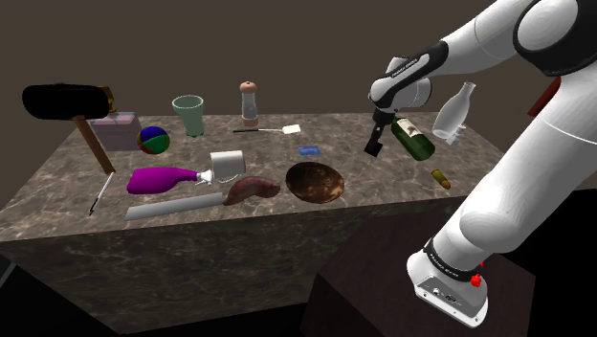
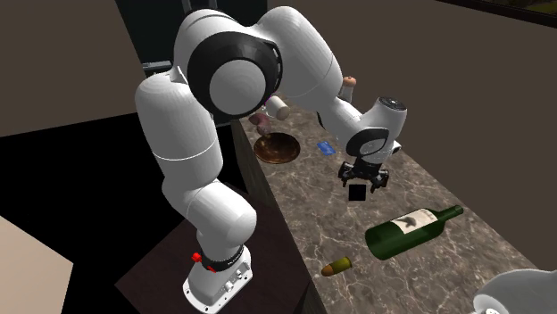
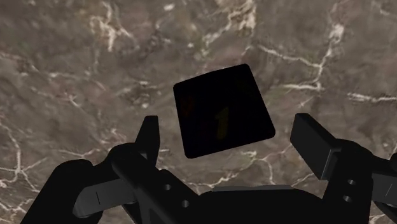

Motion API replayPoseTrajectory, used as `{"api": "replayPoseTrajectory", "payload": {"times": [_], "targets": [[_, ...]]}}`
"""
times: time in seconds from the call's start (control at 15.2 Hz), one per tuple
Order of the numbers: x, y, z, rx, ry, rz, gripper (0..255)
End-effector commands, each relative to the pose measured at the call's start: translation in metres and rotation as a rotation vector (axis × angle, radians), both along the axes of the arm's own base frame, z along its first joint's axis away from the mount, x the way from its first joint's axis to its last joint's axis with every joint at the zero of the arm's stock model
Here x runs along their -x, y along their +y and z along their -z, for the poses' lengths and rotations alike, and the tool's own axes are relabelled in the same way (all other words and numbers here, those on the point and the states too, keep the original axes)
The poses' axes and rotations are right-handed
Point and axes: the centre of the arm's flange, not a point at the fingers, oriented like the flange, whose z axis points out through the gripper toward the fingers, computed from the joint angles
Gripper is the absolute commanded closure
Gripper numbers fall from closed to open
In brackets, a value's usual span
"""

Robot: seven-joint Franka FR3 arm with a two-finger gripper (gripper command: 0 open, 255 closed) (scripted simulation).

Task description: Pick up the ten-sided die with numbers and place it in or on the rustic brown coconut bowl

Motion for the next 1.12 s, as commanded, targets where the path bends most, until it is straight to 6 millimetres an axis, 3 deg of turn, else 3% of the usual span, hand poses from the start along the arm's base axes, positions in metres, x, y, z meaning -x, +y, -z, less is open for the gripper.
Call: {"api": "replayPoseTrajectory", "payload": {"times": [0.0,0.07,0.66,1.06], "targets": [[0.0,0.0,0.0,0.0,0.0,0.0,0],[0.0,0.0,0.0,0.0,0.0,0.0,255],[0.0,0.0,0.0,0.0,0.0,0.0,255],[0.0,0.0,-0.032,0.0,0.0,0.0,255]]}}
